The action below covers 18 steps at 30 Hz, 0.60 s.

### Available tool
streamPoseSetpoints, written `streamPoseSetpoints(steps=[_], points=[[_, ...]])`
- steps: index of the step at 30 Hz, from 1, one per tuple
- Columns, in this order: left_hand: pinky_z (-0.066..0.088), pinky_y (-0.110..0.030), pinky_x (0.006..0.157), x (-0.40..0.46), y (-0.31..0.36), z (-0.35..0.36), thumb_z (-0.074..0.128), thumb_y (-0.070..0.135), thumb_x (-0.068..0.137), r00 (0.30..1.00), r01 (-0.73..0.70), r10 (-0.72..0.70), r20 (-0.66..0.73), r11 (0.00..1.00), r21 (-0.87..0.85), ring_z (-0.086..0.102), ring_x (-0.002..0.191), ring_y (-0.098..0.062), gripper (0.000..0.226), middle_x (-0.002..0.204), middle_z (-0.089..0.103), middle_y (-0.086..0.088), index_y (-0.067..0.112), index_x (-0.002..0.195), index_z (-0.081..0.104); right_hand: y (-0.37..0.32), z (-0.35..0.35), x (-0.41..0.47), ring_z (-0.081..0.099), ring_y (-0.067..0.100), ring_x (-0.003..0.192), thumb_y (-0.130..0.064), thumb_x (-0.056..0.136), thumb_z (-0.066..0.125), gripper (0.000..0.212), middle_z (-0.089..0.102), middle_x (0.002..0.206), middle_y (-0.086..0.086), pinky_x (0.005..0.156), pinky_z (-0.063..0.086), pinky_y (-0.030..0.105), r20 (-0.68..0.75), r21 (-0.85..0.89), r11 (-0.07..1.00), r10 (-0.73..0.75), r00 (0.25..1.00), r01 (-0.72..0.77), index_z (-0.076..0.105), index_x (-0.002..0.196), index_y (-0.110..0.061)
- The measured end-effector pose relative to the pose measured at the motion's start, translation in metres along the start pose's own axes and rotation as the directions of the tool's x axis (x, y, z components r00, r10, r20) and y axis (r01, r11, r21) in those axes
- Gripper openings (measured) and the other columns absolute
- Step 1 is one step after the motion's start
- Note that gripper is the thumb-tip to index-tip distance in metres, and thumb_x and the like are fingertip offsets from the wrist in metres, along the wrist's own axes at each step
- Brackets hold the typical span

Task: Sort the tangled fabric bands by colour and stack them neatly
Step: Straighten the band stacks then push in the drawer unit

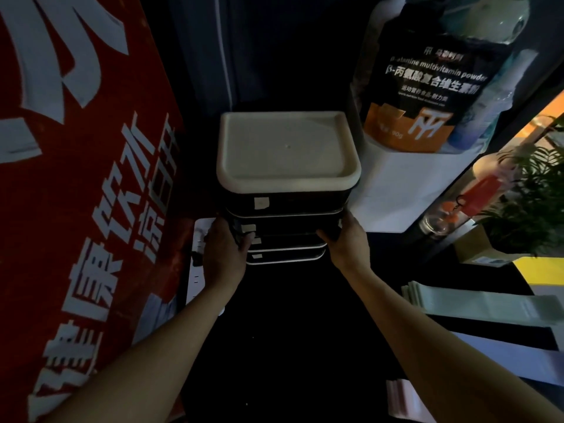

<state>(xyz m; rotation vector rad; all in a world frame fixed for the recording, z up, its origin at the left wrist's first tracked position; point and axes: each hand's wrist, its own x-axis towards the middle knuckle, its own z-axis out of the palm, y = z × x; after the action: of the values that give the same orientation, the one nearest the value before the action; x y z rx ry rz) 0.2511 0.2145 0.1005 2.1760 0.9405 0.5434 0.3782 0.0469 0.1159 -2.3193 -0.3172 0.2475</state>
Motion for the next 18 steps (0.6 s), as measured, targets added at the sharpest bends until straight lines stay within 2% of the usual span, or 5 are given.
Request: streamPoseSetpoints(steps=[3, 6, 11, 14, 18], points=[[0.036, -0.02, 0.09, -0.007, -0.004, -0.001, 0.065, 0.019, 0.086, 0.999, -0.032, 0.033, 0.012, 0.997, -0.072, 0.051, 0.116, -0.025, 0.051, 0.123, 0.055, -0.013, 0.002, 0.129, 0.044, 0.002, -0.003, -0.008, 0.051, 0.025, 0.117, -0.028, 0.082, 0.069, 0.062, 0.057, 0.124, 0.005, 0.089, 0.048, 0.041, -0.003, -0.021, 1.0, -0.008, 1.0, 0.008, 0.041, 0.135, -0.016], [0.032, -0.018, 0.097, -0.018, -0.008, -0.004, 0.065, 0.017, 0.086, 0.997, -0.073, 0.077, 0.026, 0.991, -0.11, 0.046, 0.124, -0.017, 0.059, 0.134, 0.05, -0.005, 0.01, 0.138, 0.038, 0.007, -0.007, -0.021, 0.05, 0.024, 0.118, -0.027, 0.082, 0.069, 0.062, 0.056, 0.124, 0.004, 0.092, 0.047, 0.04, 0.017, -0.007, 1.0, -0.011, 1.0, 0.011, 0.041, 0.136, -0.016], [0.03, -0.007, 0.09, -0.042, -0.008, -0.014, 0.066, 0.014, 0.085, 0.998, -0.051, 0.055, 0.034, 0.993, -0.103, 0.047, 0.115, -0.006, 0.059, 0.129, 0.051, 0.002, 0.014, 0.137, 0.039, 0.015, -0.012, -0.046, 0.051, 0.022, 0.115, -0.026, 0.079, 0.071, 0.056, 0.057, 0.119, 0.002, 0.092, 0.048, 0.04, 0.028, 0.054, 0.999, 0.004, 1.0, -0.005, 0.047, 0.129, -0.017], [0.029, -0.009, 0.093, -0.058, -0.007, -0.02, 0.066, 0.014, 0.085, 0.996, -0.063, 0.069, 0.053, 0.993, -0.099, 0.043, 0.117, -0.002, 0.058, 0.13, 0.048, 0.006, 0.014, 0.137, 0.039, 0.019, -0.017, -0.063, 0.05, 0.022, 0.114, -0.024, 0.079, 0.072, 0.054, 0.056, 0.118, 0.003, 0.09, 0.046, 0.037, 0.021, 0.068, 0.998, -0.01, 1.0, 0.008, 0.049, 0.128, -0.015], [0.021, 0.004, 0.086, -0.079, -0.007, -0.028, 0.063, 0.014, 0.088, 0.997, -0.064, 0.067, 0.046, 0.996, -0.069, 0.034, 0.113, 0.006, 0.058, 0.125, 0.041, 0.014, 0.014, 0.139, 0.036, 0.024, -0.021, -0.081, 0.048, 0.024, 0.115, -0.024, 0.08, 0.072, 0.053, 0.054, 0.118, 0.004, 0.091, 0.044, 0.038, 0.042, 0.061, 0.998, -0.007, 0.999, 0.004, 0.047, 0.125, -0.012]])
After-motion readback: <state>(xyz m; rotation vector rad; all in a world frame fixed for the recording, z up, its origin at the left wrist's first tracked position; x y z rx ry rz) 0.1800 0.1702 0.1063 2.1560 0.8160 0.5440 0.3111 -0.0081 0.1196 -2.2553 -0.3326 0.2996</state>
